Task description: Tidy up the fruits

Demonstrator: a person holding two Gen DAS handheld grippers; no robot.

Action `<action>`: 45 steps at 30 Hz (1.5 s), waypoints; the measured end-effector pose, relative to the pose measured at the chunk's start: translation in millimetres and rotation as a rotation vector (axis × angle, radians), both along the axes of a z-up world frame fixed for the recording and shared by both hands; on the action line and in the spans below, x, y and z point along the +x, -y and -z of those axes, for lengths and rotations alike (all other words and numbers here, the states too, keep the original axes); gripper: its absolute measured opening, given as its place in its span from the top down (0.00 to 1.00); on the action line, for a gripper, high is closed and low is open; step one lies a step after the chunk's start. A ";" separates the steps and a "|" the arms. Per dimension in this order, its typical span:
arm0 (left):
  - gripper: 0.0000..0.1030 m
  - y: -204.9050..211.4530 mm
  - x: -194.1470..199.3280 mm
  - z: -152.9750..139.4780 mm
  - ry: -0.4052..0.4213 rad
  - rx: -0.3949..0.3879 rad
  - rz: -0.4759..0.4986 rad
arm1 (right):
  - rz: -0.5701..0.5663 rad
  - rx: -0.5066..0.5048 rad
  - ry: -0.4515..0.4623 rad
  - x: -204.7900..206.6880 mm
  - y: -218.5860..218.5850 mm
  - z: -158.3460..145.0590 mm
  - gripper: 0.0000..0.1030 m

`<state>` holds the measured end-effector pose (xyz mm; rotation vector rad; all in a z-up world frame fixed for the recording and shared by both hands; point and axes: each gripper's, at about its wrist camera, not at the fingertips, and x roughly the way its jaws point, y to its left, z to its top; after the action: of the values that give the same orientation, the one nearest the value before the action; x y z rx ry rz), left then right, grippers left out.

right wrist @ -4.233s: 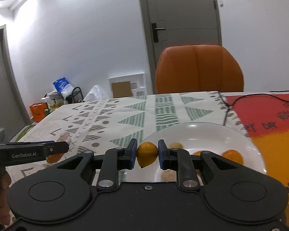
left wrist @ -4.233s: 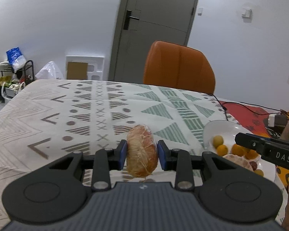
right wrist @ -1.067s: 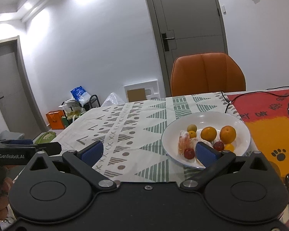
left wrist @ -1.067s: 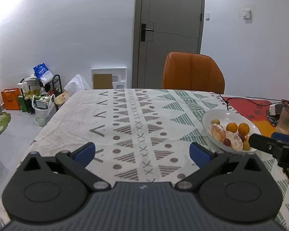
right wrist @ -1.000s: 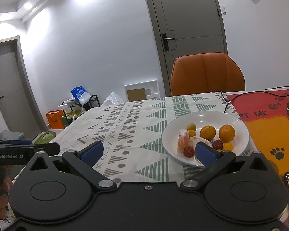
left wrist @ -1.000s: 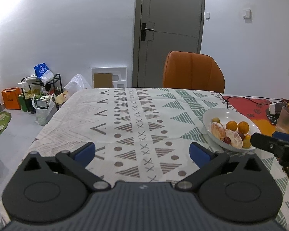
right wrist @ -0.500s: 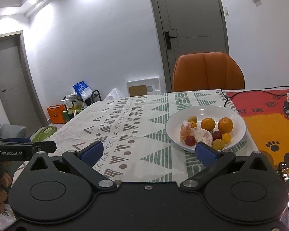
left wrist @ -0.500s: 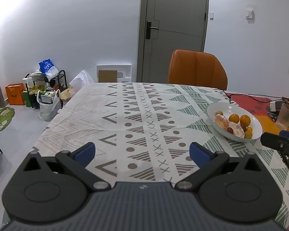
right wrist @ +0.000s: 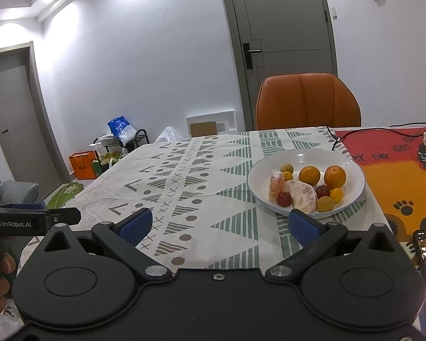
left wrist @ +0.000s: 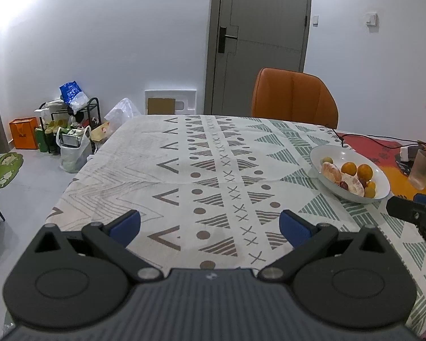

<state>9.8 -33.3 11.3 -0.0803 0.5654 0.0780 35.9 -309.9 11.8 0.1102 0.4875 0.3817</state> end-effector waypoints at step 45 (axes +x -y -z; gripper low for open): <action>0.00 5.6 8.6 5.2 -0.020 -0.004 0.009 | 0.021 0.002 -0.014 4.5 5.1 5.4 0.00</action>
<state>18.5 -38.8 6.1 -0.0806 0.5859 0.0692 40.3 -315.0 6.3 0.1197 0.4998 0.3608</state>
